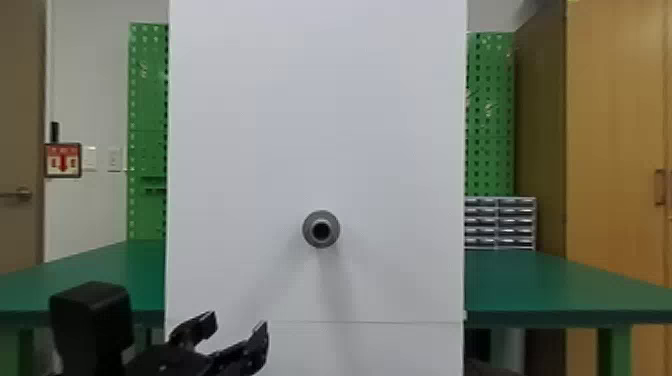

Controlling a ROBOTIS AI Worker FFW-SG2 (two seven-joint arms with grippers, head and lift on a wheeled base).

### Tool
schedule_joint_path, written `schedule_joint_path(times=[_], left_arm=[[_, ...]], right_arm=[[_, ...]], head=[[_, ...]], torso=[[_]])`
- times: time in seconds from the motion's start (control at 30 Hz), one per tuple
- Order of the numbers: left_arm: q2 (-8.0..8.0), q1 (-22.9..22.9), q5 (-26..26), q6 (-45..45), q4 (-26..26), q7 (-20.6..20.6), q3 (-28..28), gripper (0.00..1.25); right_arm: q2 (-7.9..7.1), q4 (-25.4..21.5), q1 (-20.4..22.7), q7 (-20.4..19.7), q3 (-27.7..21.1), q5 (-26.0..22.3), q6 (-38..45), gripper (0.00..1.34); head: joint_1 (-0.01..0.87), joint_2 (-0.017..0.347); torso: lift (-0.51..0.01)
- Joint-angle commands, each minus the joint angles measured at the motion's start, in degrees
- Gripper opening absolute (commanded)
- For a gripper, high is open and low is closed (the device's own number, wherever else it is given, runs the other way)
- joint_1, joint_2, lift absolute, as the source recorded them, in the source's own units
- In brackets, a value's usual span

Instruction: Hold the wheel and insert it

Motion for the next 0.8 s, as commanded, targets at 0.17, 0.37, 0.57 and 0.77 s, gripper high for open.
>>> schedule_joint_path(times=[0.17, 0.37, 0.57, 0.77], left_arm=[[0.0, 0.1, -0.11, 0.0, 0.0, 0.17, 0.0, 0.75], [0.0, 0.1, -0.02, 0.09, 0.0, 0.26, 0.0, 0.75], [0.09, -0.08, -0.02, 0.44, 0.0, 0.26, -0.09, 0.75], [0.09, 0.19, -0.02, 0.44, 0.0, 0.26, 0.0, 0.75]], right_arm=[[-0.79, 1.05, -0.34, 1.41, -0.35, 3.1, 0.43, 0.24], [-0.97, 2.28, -0.69, 3.34, -0.44, 4.94, -0.28, 0.24], [0.0, 3.16, -0.6, 4.92, -1.4, 6.18, -1.33, 0.24], [0.7, 3.16, -0.43, 5.54, -2.11, 6.97, -1.51, 0.24]], head=[[0.0, 0.028], [0.0, 0.028], [0.0, 0.029], [0.0, 0.029]], torso=[[-0.489], [-0.489], [-0.489], [-0.489]])
